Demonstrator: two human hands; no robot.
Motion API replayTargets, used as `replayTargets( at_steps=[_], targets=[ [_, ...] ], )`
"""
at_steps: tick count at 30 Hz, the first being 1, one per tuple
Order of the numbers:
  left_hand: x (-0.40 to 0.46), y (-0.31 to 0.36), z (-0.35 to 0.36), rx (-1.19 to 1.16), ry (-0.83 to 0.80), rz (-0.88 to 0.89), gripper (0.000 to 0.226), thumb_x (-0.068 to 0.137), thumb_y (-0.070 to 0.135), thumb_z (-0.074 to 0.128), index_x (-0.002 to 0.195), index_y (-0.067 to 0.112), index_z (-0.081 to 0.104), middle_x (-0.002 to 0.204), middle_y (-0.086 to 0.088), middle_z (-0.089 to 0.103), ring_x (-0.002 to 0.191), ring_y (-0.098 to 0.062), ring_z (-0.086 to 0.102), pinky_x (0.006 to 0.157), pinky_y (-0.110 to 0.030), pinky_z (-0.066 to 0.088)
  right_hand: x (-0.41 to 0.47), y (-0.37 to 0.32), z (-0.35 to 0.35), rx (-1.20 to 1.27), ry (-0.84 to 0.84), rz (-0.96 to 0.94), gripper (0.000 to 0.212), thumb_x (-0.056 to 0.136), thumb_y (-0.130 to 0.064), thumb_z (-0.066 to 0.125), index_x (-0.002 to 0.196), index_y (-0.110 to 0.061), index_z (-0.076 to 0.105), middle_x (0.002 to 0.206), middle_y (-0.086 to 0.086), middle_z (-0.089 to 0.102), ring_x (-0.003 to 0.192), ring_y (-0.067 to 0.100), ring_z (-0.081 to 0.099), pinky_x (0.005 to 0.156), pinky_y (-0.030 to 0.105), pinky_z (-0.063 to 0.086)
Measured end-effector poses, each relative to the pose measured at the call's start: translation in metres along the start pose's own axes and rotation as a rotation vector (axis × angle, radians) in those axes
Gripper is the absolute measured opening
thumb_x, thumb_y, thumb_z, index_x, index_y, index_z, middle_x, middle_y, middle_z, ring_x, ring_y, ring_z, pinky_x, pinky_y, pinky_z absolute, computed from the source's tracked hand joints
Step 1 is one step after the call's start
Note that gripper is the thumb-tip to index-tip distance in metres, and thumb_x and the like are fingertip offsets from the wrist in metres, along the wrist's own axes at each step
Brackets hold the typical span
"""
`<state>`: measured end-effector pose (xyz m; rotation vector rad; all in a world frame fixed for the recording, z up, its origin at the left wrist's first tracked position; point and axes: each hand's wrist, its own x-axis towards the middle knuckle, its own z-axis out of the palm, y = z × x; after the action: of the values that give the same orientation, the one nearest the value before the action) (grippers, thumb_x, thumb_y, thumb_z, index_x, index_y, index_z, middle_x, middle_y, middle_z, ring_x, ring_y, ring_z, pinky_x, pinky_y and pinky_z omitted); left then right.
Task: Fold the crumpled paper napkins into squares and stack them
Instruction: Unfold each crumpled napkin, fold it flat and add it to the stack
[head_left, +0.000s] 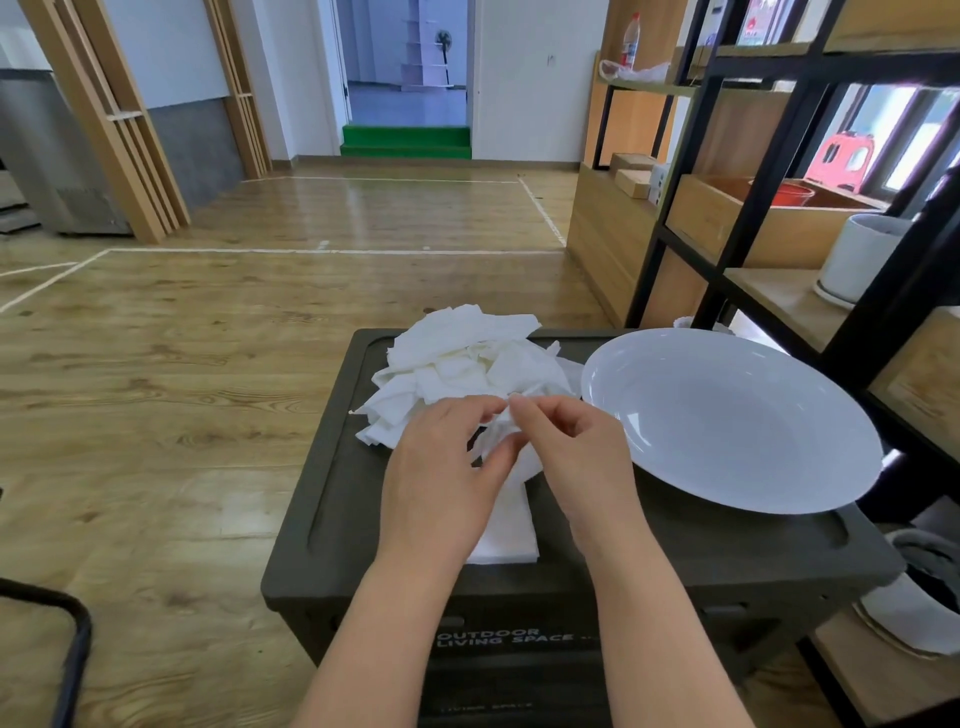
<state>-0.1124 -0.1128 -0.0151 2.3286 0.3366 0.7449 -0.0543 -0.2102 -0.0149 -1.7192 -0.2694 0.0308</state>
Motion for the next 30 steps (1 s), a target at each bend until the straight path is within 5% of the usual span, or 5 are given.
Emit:
replayTargets(
  at_steps=[6,9,14,21,30],
  targets=[
    [0.0,-0.01,-0.011,-0.189,0.062,-0.118,0.011,0.091,0.031,0.06,0.094,0.026,0.07,0.074,0.015,0.063,0.064,0.002,0.054,0.057,-0.004,0.037,0.001,0.001,-0.009,0.06,0.071,0.0,0.012,0.087,-0.04,0.062,0.098,-0.036,0.062,0.094,-0.019,0.063,0.089,0.002,0.059,0.067,0.013,0.042],
    [0.001,-0.017,-0.021,-0.446,0.004,-0.263,0.012,0.091,0.027,0.061,0.093,0.022,0.072,0.08,0.01,0.071,0.078,-0.005,0.066,0.067,-0.017,0.048,0.003,0.002,-0.013,0.062,0.018,0.071,0.029,0.09,-0.045,0.056,0.118,-0.038,0.051,0.106,-0.021,0.051,0.09,-0.002,0.051,0.064,0.011,0.038],
    [0.0,-0.027,-0.035,-0.79,-0.155,-0.49,0.014,0.092,0.02,0.06,0.098,0.017,0.073,0.093,0.002,0.076,0.09,-0.017,0.072,0.077,-0.034,0.054,-0.001,0.0,-0.01,0.107,-0.099,0.199,0.017,0.092,-0.037,0.057,0.08,-0.027,0.064,0.084,-0.017,0.061,0.086,0.004,0.057,0.078,0.026,0.049],
    [-0.006,-0.051,-0.039,-0.38,-0.152,-0.423,0.062,0.078,0.058,0.057,0.091,-0.002,0.062,0.088,-0.023,0.067,0.069,-0.027,0.059,0.071,-0.033,0.043,-0.006,0.007,0.007,-0.169,-0.075,0.133,0.028,0.092,-0.036,0.056,0.092,-0.011,0.068,0.088,0.003,0.067,0.085,0.018,0.062,0.077,0.034,0.053],
    [-0.009,-0.053,-0.037,0.073,-0.185,-0.437,0.039,0.09,0.04,0.058,0.075,0.005,0.066,0.07,-0.009,0.063,0.064,-0.021,0.056,0.055,-0.029,0.036,-0.011,0.018,0.009,-0.628,-0.067,0.032,0.021,0.094,-0.037,0.051,0.084,-0.019,0.056,0.074,-0.007,0.055,0.062,0.002,0.046,0.053,0.013,0.031]
  ],
)
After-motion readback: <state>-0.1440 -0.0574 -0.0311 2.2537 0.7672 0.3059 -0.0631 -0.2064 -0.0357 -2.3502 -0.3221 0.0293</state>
